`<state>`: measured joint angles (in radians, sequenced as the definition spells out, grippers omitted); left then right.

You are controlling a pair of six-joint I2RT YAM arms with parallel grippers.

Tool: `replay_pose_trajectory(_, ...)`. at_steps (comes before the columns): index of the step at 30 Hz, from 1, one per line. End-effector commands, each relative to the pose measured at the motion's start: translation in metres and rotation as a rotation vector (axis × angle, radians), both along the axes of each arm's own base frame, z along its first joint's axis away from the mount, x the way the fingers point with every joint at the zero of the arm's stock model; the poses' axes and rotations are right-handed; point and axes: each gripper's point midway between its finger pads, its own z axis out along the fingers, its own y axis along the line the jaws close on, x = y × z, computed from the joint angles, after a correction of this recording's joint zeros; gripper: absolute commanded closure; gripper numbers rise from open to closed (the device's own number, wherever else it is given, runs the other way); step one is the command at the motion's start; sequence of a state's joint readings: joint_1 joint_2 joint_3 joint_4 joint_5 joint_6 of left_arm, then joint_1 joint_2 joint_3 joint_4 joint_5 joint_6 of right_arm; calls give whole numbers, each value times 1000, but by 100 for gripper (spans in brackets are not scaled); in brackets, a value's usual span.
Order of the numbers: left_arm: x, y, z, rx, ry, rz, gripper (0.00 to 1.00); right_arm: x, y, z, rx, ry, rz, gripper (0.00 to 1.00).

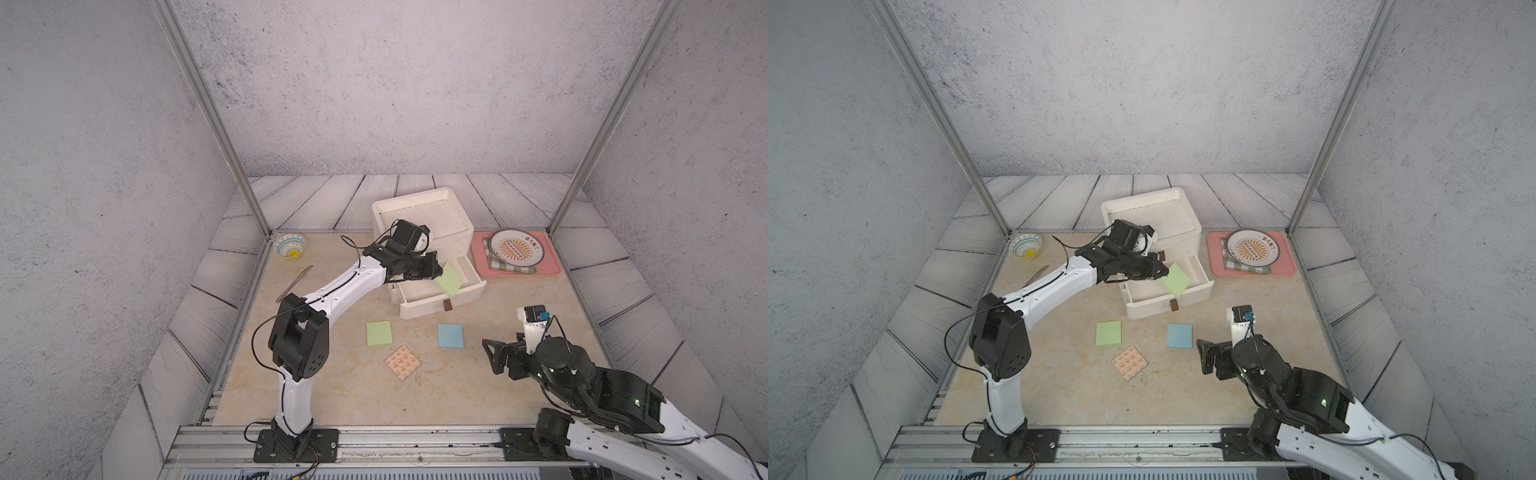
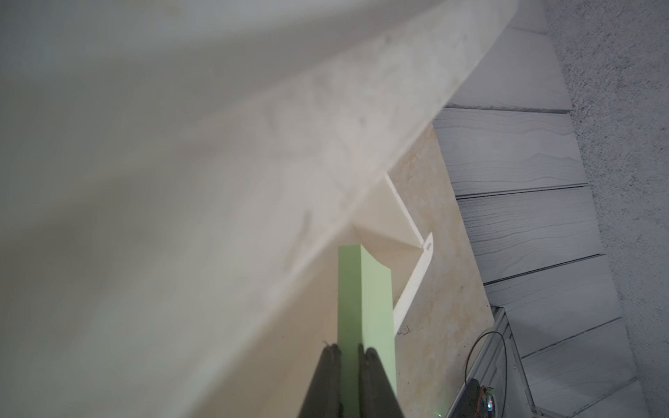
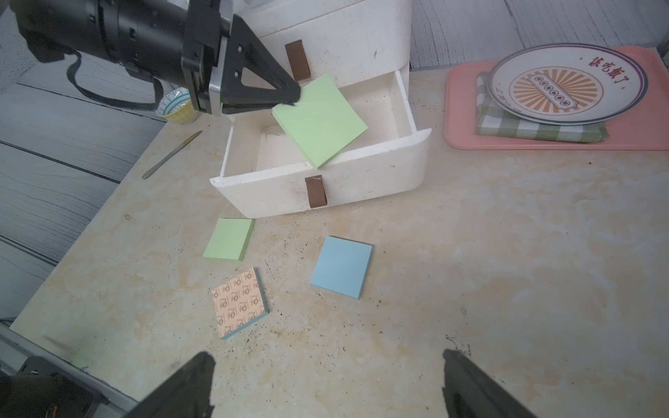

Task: Please put the sticky notes in the drawer by color
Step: Place the sticky notes in the drawer.

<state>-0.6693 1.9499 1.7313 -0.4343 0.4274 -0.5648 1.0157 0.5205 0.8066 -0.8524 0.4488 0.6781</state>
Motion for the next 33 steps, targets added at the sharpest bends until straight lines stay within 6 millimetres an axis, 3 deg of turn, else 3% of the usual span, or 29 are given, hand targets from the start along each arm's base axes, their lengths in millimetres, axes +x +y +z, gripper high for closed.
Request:
replay_pose_trajectory(1, 14, 4, 4, 60, -97, 23, 95, -3, -8, -5, -9, 5, -15, 1)
replay_pose_trajectory(3, 15, 8, 3, 82, -115, 34, 98, -4, -10, -6, -7, 5, -18, 1)
replay_pose_trajectory(6, 18, 17, 5, 115, -148, 67, 94, -4, -11, -7, -3, 2, -19, 1)
replay_pose_trajectory(7, 19, 19, 6, 115, -155, 74, 89, -4, -9, -8, -1, 3, -15, 1)
replay_pose_trajectory(11, 18, 20, 3, 142, -144, 61, 48, -2, 0, -9, 0, 12, 10, 1)
replay_pose_trajectory(14, 14, 27, 9, 165, -158, 60, 36, -1, 15, -15, 0, 39, 45, 1)
replay_pose_trajectory(17, 4, 45, 25, 198, -188, 67, 31, -1, 42, -36, -16, 111, 118, 1)
replay_pose_trajectory(21, -16, 91, 46, 203, -208, 150, 31, 2, 93, -69, -51, 222, 245, 1)
replay_pose_trajectory(24, -36, 142, 46, 193, -211, 260, 31, 6, 133, -88, -79, 313, 327, 1)
replay_pose_trajectory(26, -49, 188, 33, 179, -178, 371, 31, 13, 161, -96, -109, 365, 369, 2)
replay_pose_trajectory(29, -68, 241, -3, 174, -92, 507, 31, 22, 200, -108, -166, 383, 414, 3)
replay_pose_trajectory(31, -79, 263, -27, 211, -35, 557, 31, 29, 218, -118, -203, 389, 407, 3)
replay_pose_trajectory(33, -87, 270, -50, 231, 17, 569, 30, 38, 227, -120, -228, 371, 366, 3)
